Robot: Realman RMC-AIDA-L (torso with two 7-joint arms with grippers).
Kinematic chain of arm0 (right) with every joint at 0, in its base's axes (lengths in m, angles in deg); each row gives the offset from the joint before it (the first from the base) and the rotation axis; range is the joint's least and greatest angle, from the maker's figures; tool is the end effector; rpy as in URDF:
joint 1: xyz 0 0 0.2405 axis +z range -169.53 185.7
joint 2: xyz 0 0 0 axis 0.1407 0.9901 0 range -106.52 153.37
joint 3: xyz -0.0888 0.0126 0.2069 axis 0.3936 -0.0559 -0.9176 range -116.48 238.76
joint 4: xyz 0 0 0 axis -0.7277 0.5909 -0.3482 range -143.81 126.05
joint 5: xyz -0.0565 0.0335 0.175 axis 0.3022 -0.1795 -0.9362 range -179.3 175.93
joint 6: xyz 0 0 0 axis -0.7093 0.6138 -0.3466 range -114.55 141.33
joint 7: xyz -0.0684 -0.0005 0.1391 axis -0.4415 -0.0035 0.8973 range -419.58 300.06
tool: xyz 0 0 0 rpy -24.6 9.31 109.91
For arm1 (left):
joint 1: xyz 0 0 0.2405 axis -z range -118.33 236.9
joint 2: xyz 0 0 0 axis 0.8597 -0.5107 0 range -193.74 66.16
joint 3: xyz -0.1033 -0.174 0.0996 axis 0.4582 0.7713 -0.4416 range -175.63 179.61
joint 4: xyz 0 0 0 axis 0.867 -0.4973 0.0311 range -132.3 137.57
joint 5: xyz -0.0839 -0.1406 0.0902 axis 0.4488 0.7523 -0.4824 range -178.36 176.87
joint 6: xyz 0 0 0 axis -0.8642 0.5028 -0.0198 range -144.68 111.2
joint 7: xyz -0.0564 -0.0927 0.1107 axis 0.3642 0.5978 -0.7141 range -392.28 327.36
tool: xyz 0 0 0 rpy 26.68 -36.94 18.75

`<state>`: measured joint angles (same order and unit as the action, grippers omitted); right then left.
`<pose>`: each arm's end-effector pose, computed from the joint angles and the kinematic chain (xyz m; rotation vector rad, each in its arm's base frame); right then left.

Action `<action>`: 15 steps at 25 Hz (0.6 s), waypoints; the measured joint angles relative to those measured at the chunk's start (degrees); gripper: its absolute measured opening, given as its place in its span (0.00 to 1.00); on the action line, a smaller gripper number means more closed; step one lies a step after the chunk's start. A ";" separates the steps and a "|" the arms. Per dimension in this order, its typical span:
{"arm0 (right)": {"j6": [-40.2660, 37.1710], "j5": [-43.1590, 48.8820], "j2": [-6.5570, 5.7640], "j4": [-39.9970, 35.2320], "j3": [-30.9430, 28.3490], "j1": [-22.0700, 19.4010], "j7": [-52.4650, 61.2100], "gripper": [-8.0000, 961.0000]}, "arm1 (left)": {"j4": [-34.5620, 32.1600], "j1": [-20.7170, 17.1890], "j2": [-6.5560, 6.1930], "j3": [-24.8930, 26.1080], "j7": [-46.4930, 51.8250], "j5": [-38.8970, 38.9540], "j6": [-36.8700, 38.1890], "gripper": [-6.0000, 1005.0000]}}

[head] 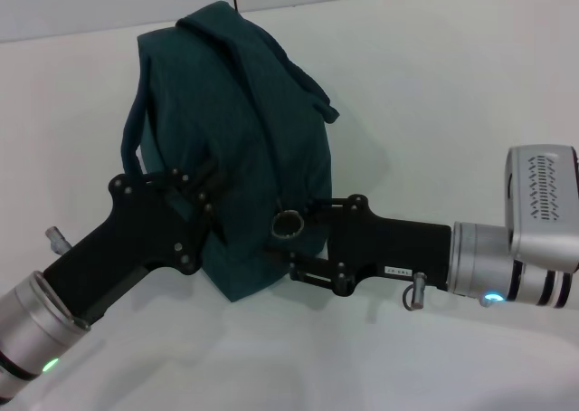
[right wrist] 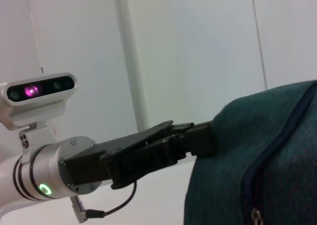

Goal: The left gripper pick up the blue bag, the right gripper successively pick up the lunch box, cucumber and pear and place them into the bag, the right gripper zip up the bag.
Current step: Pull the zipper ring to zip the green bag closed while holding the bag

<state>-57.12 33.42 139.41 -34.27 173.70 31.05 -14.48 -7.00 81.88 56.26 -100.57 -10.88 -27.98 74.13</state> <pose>0.1956 0.2589 -0.0726 -2.6363 0.3650 0.9604 -0.2018 0.2436 -0.0433 -2.2897 -0.0925 -1.1466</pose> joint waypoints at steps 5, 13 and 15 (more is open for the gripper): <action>-0.20 0.13 0.11 -0.16 0.20 0.25 0.02 0.47 | -0.03 0.00 0.00 -0.01 -0.04 -0.01 0.00 0.06; -0.12 0.36 0.10 -0.18 0.44 0.24 -1.20 0.26 | -0.17 -0.02 0.08 -0.01 -0.14 0.64 -1.40 0.06; -0.20 0.41 0.06 -0.34 0.77 0.24 -3.20 0.22 | -0.05 -0.18 0.19 -0.01 -0.14 2.29 -2.24 0.06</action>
<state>-57.32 33.83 139.48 -34.62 174.48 31.29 -17.67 -7.05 81.70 56.46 -100.59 -11.02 -25.69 71.89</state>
